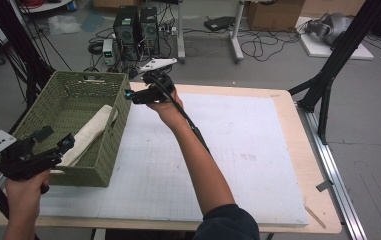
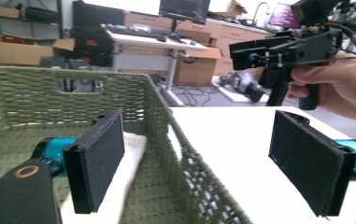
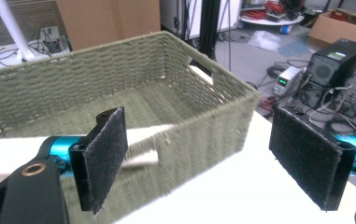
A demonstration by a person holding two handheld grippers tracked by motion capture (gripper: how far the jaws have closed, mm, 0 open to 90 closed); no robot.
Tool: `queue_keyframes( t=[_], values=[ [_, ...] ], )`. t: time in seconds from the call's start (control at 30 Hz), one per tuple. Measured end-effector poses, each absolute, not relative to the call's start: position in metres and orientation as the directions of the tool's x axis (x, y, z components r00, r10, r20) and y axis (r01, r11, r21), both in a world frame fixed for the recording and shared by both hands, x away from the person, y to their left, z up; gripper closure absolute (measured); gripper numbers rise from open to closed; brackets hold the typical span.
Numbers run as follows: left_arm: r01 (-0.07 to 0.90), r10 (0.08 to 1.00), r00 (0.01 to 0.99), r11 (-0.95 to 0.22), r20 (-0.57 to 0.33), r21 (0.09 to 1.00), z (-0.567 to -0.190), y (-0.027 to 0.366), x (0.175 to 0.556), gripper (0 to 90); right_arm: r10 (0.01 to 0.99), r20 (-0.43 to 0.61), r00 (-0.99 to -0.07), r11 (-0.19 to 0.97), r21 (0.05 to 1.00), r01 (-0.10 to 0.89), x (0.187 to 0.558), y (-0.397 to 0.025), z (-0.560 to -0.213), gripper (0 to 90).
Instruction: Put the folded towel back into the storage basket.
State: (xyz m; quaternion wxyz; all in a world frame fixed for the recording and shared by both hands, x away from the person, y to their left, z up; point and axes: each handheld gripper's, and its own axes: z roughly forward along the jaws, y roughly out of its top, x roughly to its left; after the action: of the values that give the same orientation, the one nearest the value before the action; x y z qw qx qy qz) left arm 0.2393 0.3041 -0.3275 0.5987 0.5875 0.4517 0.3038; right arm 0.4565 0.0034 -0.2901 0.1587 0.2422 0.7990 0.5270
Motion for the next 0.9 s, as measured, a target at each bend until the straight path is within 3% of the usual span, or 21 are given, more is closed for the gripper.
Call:
queue_keyframes(
  t=[0.57,0.9],
  values=[
    [0.153,0.804,0.584,0.025,-0.111,0.988,-0.330,0.253,0.255,19.6,0.636,-0.014,-0.772,0.311,0.920,0.240,0.412,-0.116,-0.311,17.9],
    [0.129,0.714,0.690,0.044,-0.122,0.991,-0.341,0.218,0.266,19.6,0.693,-0.037,-0.720,0.306,0.920,0.246,0.380,-0.174,-0.325,17.9]
  ],
)
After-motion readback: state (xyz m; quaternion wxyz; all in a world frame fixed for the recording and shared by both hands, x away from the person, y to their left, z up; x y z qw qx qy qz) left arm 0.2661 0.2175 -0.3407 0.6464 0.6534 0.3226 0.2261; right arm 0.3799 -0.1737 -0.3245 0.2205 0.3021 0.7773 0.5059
